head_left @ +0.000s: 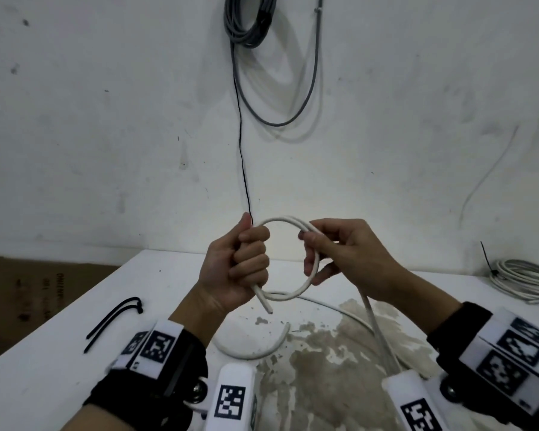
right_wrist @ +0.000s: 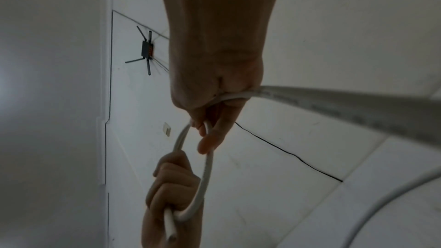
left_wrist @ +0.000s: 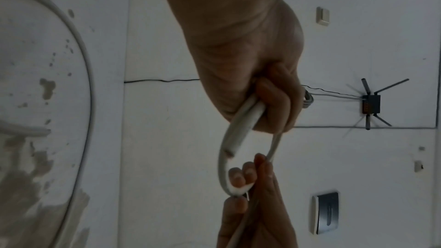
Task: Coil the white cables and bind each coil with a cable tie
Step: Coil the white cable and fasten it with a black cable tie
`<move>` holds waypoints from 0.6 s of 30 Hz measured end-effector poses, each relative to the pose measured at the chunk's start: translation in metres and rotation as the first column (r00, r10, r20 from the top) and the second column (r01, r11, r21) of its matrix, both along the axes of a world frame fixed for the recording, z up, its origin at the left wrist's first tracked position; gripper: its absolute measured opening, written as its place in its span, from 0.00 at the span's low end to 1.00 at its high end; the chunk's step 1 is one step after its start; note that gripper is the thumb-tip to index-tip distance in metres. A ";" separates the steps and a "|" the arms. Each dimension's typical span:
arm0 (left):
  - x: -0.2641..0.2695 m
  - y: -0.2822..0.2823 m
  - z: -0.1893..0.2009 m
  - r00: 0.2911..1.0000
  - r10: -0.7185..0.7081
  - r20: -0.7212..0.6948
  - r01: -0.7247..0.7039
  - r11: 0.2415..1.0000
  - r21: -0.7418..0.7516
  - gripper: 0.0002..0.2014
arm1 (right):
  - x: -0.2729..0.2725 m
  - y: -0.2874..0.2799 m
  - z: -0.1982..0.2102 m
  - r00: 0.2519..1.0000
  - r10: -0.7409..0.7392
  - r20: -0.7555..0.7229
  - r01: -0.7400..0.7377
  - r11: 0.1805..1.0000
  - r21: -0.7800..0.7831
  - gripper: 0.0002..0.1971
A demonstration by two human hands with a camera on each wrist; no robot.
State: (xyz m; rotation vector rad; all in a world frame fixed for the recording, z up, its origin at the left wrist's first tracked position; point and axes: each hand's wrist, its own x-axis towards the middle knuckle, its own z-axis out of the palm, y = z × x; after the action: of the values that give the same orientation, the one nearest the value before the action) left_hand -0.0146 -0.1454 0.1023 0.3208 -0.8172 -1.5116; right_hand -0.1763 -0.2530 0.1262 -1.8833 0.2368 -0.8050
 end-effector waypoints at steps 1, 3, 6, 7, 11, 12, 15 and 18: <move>0.003 -0.002 0.000 1.000 0.025 -0.003 -0.025 1.000 -0.008 0.17 | 0.001 -0.002 0.002 1.000 -0.019 0.024 0.019 1.000 0.008 0.08; 0.003 -0.007 -0.001 0.998 0.049 -0.050 -0.051 0.998 -0.042 0.15 | 0.004 -0.004 0.005 0.996 -0.059 0.071 0.057 0.998 0.030 0.09; -0.002 -0.007 -0.004 0.957 0.284 -0.060 -0.286 0.958 -0.026 0.16 | 0.007 -0.007 0.005 0.981 -0.133 0.139 0.126 0.990 0.063 0.11; -0.008 -0.008 -0.003 0.929 0.367 -0.043 -0.368 0.930 -0.018 0.16 | 0.008 -0.008 0.004 0.975 -0.161 0.151 0.151 0.986 0.076 0.12; -0.024 -0.016 0.001 0.824 0.566 0.010 -0.566 0.823 0.043 0.24 | 0.013 -0.006 -0.002 0.965 -0.218 0.147 0.199 0.970 0.138 0.14; -0.026 -0.019 0.001 0.811 0.584 0.011 -0.584 0.810 0.058 0.26 | 0.015 -0.005 -0.003 0.964 -0.222 0.144 0.201 0.968 0.150 0.13; -0.027 -0.022 0.000 0.814 0.581 0.007 -0.580 0.811 0.077 0.25 | 0.016 -0.004 -0.008 0.960 -0.242 0.141 0.213 0.957 0.196 0.12; -0.027 -0.021 -0.004 0.874 0.485 -0.033 -0.482 0.874 0.063 0.20 | 0.014 -0.007 -0.014 0.951 -0.279 0.136 0.245 0.944 0.222 0.11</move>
State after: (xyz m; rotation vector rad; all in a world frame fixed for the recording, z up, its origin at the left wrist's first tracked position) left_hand -0.0413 -0.1661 0.0984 0.4884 -0.6005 -1.0635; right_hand -0.1624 -0.2596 0.1126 -1.6026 0.4562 -1.0726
